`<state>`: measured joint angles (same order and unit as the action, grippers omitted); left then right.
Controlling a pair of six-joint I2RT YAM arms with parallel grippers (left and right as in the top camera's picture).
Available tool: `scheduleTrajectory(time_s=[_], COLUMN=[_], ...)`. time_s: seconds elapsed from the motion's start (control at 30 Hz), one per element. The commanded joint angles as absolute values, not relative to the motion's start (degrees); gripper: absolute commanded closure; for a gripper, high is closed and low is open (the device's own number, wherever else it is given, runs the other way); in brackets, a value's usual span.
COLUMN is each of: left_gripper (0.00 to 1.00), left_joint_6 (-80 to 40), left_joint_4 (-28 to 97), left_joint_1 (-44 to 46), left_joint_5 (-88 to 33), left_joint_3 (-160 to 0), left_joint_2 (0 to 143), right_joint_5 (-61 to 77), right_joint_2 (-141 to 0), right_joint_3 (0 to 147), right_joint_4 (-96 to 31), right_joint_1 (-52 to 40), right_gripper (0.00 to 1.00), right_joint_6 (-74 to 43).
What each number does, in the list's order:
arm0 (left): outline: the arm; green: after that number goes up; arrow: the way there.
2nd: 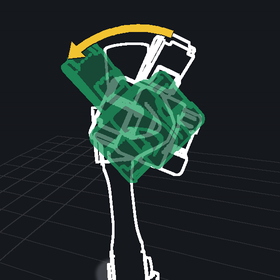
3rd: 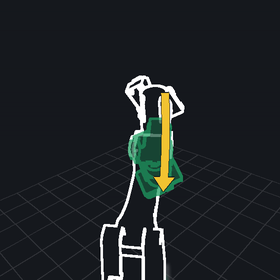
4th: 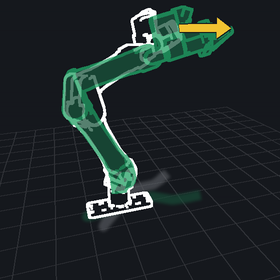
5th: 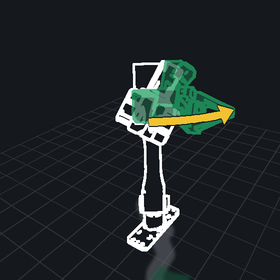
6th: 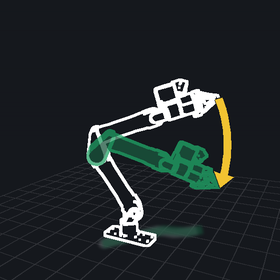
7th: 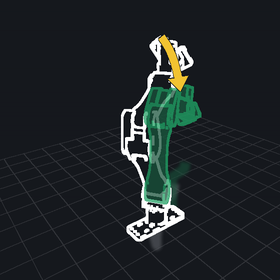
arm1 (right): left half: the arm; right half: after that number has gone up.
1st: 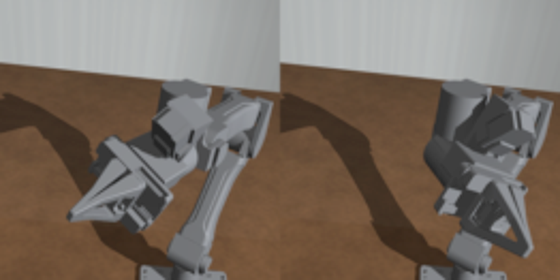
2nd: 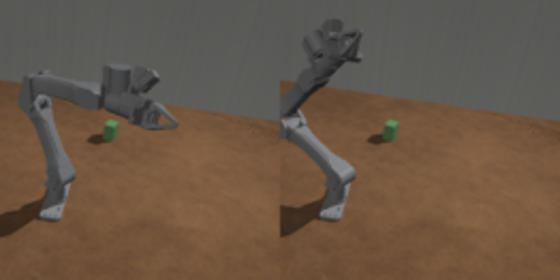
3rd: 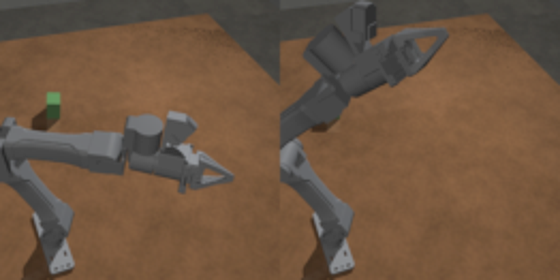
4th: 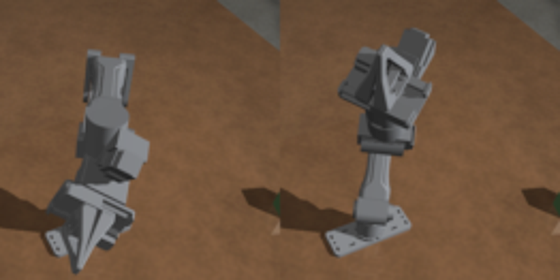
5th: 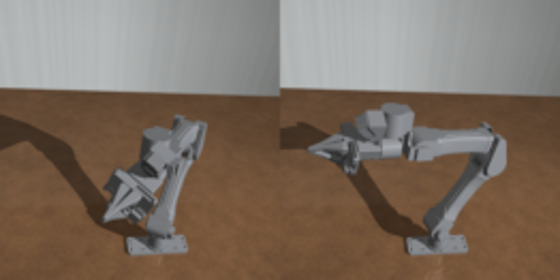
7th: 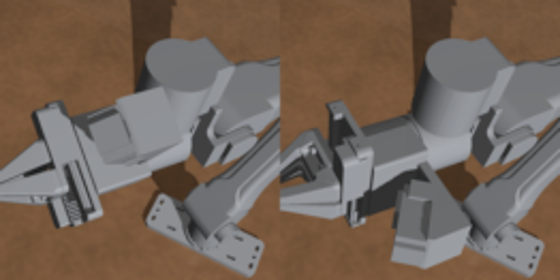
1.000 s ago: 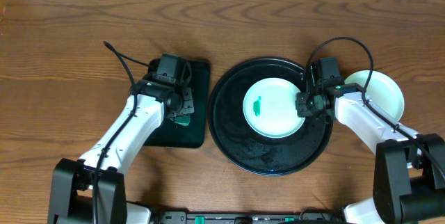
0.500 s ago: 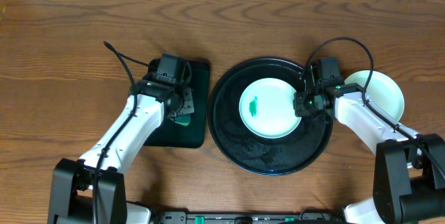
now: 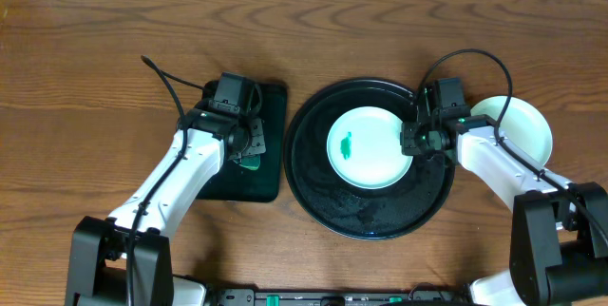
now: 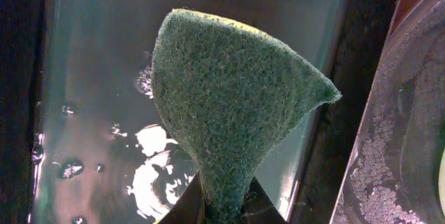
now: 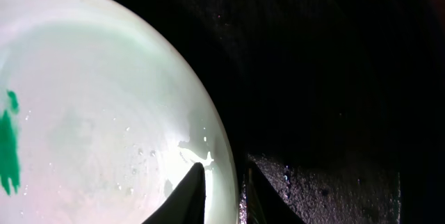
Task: Clean dirty plates on tray and stack at the side
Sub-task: 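Hold the sponge raised above the dark green tray with the left gripper, then carry the sponge right onto the pale green plate with the left gripper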
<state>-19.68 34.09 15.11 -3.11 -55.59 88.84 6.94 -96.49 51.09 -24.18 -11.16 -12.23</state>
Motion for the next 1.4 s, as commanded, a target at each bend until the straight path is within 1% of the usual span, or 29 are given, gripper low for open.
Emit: scheduleTrajectory(time_s=[0.0,0.1,0.13,0.3,0.47,0.6,0.63,0.7,0.77,0.87,0.97,1.03,1.17,1.37], left_gripper=[0.92,0.92,0.92,0.92,0.92,0.92,0.92,0.92,0.92,0.92,0.92,0.92,0.92,0.92], left_joint_6=[-20.4,-20.4,-20.4,-20.4,-20.4,-20.4,-20.4,-20.4,-20.4,-20.4,-20.4,-20.4,-20.4,-20.4], left_joint_4=[34.0,34.0,34.0,34.0,34.0,34.0,34.0,34.0,34.0,33.7,33.2,32.7,31.6,31.2], left_joint_1=[15.2,15.2,15.2,15.2,15.2,15.2,15.2,15.2,15.2,15.2,15.2,15.2,15.2,15.0], left_joint_5=[-3.6,-3.6,-3.6,-3.6,-3.6,-3.6,-3.6,-3.6,-3.6,-3.6,-3.6,-3.6,-3.4,-3.4], left_joint_3=[-55.7,-55.7,-55.7,-55.7,-55.7,-55.7,-55.7,-55.7,-55.7,-55.7,-55.7,-55.7,-55.7,-55.8], left_joint_2=[88.8,88.8,88.8,88.8,88.8,88.8,88.8,88.8,88.8,88.8,88.8,88.8,88.8,88.8], right_joint_5=[6.3,6.3,6.3,7.5,13.7,14.0,13.9,13.2,11.8,10.8,10.8,10.8,10.8,11.0], right_joint_2=[-96.8,-96.8,-96.8,-96.8,-96.8,-96.8,-96.8,-96.8,-96.8,-96.8,-96.8,-96.8,-96.8,-96.8], right_joint_3=[49.9,49.9,49.9,49.9,49.9,49.9,49.9,49.9,49.9,49.9,49.8,49.8,49.6,49.6], right_joint_4=[-23.5,-23.3,-23.2,-23.5,-23.8,-23.8,-23.8,-23.5,-23.2,-23.0,-22.6,-22.5,-22.5,-22.5], right_joint_1=[-10.9,-10.9,-10.9,-11.4,-11.3,-11.4,-11.3,-11.3,-11.3,-11.3,-11.5,-11.6,-11.9,-11.9], right_gripper=[0.85,0.97,0.99,0.99,0.98,0.97,0.96,0.87,0.85,0.86,0.94,0.96,0.98,0.99], right_joint_6=[-12.8,-12.8,-12.8,-13.8,-14.3,-14.3,-14.3,-14.3,-14.3,-14.3,-14.3,-14.3,-14.3,-14.8])
